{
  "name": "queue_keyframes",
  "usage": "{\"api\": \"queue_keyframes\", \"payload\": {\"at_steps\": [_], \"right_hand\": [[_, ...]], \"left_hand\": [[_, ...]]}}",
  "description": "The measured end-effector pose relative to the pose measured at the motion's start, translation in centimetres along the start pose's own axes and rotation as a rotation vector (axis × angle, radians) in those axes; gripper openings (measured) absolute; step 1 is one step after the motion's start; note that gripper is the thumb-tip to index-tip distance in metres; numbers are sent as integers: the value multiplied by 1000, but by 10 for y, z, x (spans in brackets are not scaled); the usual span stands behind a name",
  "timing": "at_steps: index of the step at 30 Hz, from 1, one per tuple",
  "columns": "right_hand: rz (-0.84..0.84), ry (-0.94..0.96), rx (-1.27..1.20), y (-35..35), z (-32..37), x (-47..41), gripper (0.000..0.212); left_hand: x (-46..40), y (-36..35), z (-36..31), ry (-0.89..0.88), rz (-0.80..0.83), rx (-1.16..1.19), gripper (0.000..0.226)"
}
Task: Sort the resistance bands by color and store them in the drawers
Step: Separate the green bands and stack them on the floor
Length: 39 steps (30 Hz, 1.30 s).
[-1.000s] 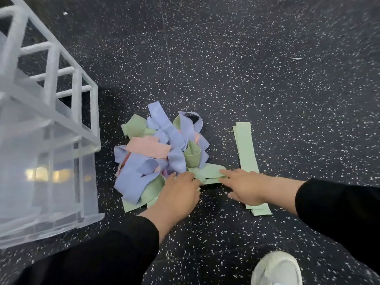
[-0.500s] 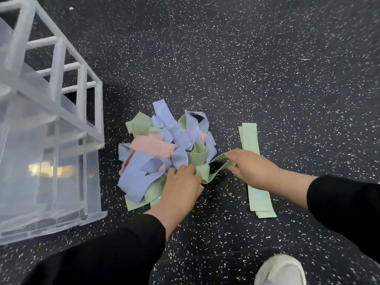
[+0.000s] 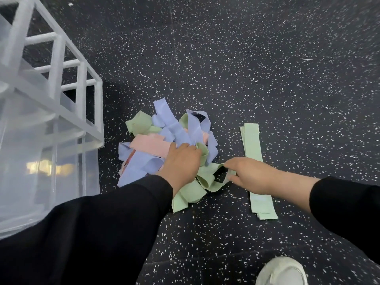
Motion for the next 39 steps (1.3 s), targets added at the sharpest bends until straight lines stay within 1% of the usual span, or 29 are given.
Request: {"api": "queue_keyframes", "payload": {"at_steps": [2,4,5,7,8,9,10,12,15,16,18,19,21,23,25,27,29,31,32,33,35,36,38,39], "right_hand": [[6,-4,-18,3,1,1,26],[2,-19,-46,5,1,1,33],[-2,-28,-59,7,1,1,35],[-18,-47,-88,11,0,0,36],[-32,-59,-108,13,0,0,35],[-50,-79,-135,16,0,0,35],[-84,-102,-168,21,1,0,36],[-173,-160,-271,30,1,-2,39],[-297,-236,-575,43,-3,-4,41],[-314,-257,-720,46,-4,-4,39],[-284,-259,-1019,50,-2,-5,33],[-247,-229,-1167,52,2,-5,29],[-190,-132,-1397,58,9,-5,33],[-191,-54,-1480,68,15,-3,42],[-230,-17,-1478,82,22,0,47],[-285,13,-1426,97,27,6,48],[-313,71,-1316,112,33,14,44],[-375,87,-1146,125,38,21,33],[-427,69,-1047,131,39,24,26],[-489,49,-942,136,39,25,22],[-586,22,-803,147,40,27,20],[-620,13,-769,151,41,27,20],[-661,20,-734,159,44,28,19],[-670,36,-737,162,46,29,18]], "left_hand": [[-3,4,0,-7,59,-86,34],[-3,7,-1,1,66,-109,38],[-2,7,-1,11,51,-84,37],[1,5,0,25,43,-40,23],[3,3,1,31,39,-18,24],[4,2,1,28,23,17,27],[5,4,3,36,-25,89,25],[6,12,4,63,-180,279,17],[13,33,1,58,-375,579,21],[15,39,0,55,-407,661,19],[19,48,-2,65,-412,789,14],[21,53,-3,64,-422,830,13],[26,65,-5,25,-478,874,12],[31,78,-10,-1,-522,885,9],[33,91,-13,-9,-537,914,12],[35,102,-15,12,-523,951,13],[36,110,-15,36,-514,956,13],[38,117,-13,47,-526,975,13],[39,119,-12,55,-529,1024,15],[40,120,-11,65,-525,1107,23],[41,118,-11,96,-497,1321,39],[41,117,-12,120,-480,1411,44],[41,117,-12,177,-448,1546,46],[40,120,-12,191,-440,1581,42]]}}
Point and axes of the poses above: each hand's wrist, its own x-axis away from the middle knuckle, its own y-axis out of the back of the hand, z = x × y, the point moved 4 cm from there along -x, towards the middle knuckle, and after that the axes turned 2 degrees about -y, right-handed, at the moved point
